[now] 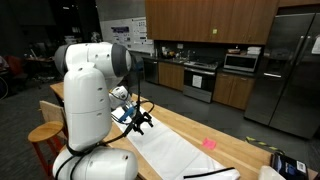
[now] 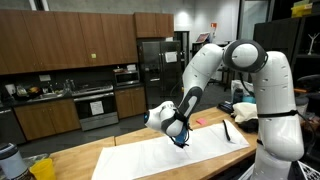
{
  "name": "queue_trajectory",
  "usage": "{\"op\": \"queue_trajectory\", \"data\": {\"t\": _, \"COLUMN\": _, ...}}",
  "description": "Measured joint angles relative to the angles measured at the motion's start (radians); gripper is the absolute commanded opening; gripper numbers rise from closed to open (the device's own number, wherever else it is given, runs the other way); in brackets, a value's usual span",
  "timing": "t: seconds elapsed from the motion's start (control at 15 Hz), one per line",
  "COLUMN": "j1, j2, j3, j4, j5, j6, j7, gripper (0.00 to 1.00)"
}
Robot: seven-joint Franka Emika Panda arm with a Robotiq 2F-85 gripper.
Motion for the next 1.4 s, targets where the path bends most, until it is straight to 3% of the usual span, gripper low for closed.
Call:
{"op": "queue_trajectory", "data": {"t": 0.27, "j1": -0.024, "j2": -0.065, "j3": 0.001, "j4": -0.086, "j5": -0.183, "j6": 0.102, "j7": -0.084, "gripper": 1.0}}
{"op": "queue_trajectory", "data": {"t": 0.6, "j1": -0.111, "j2": -0.163, "j3": -0.005, "j4": -0.225, "j5": -0.409, "j6": 0.366, "j7": -0.136, "gripper": 1.0}}
{"op": "queue_trajectory", "data": {"t": 0.87, "j1": -0.189, "j2": -0.249, "j3": -0.028, "j4": -0.315, "j5": -0.414, "j6": 0.49, "j7": -0.144, "gripper": 1.0}}
{"op": "queue_trajectory", "data": {"t": 1.07, "j1": -0.234, "j2": -0.308, "j3": -0.057, "j4": -0.368, "j5": -0.322, "j6": 0.553, "j7": -0.159, "gripper": 1.0}}
{"op": "queue_trajectory", "data": {"t": 1.4, "j1": -0.277, "j2": -0.411, "j3": -0.069, "j4": -0.458, "j5": -0.35, "j6": 0.541, "j7": -0.128, "gripper": 1.0}}
